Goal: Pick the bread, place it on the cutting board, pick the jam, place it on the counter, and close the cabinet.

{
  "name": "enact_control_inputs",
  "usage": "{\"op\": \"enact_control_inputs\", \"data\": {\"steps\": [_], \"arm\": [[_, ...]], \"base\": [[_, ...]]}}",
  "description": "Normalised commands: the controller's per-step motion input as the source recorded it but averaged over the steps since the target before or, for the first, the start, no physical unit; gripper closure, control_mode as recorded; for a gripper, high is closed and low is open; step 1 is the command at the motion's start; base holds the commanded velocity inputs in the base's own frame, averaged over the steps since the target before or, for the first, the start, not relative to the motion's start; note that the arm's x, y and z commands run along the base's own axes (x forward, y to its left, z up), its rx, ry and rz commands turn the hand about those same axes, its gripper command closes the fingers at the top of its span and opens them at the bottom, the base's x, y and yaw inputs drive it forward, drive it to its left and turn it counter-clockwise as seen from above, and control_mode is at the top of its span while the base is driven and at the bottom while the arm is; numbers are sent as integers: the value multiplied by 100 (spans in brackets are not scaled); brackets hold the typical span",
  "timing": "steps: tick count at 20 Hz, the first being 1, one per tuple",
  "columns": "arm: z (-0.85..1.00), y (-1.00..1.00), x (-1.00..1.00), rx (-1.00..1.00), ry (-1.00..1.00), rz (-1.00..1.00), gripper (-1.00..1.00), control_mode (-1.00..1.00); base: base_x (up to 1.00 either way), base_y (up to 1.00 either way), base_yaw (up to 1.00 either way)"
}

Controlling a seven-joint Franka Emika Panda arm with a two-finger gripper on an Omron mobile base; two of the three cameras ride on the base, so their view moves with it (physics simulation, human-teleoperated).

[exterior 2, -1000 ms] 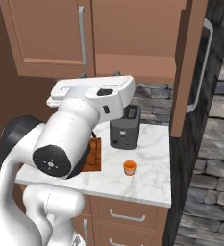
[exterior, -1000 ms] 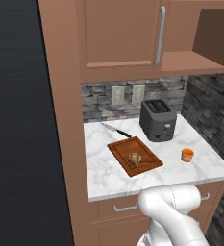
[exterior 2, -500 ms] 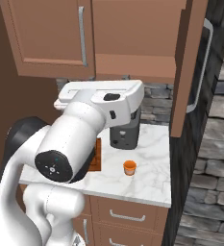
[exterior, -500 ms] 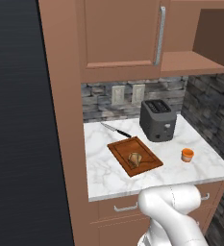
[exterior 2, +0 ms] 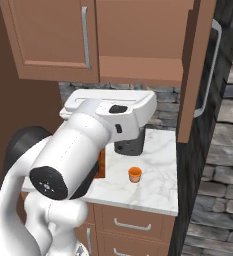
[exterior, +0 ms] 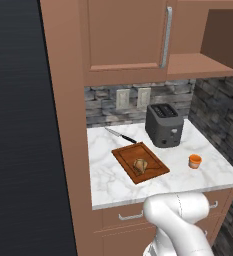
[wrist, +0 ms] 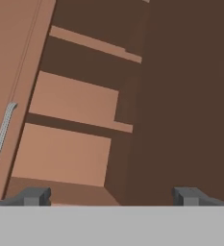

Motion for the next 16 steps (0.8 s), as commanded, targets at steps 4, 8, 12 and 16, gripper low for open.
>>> {"op": "enact_control_inputs", "data": {"steps": [4,8,12,16], "arm": [[0,-10,-20,0,0,-7,-100,-100],[-2,-12,-9,0,0,-4,-100,-100],[-9,-16,-14,0,0,-3,-100,-100],[-12,-18,-14,0,0,-3,-100,-100]], "base": [[0,0,0],[0,0,0],[0,0,0],[0,0,0]]}}
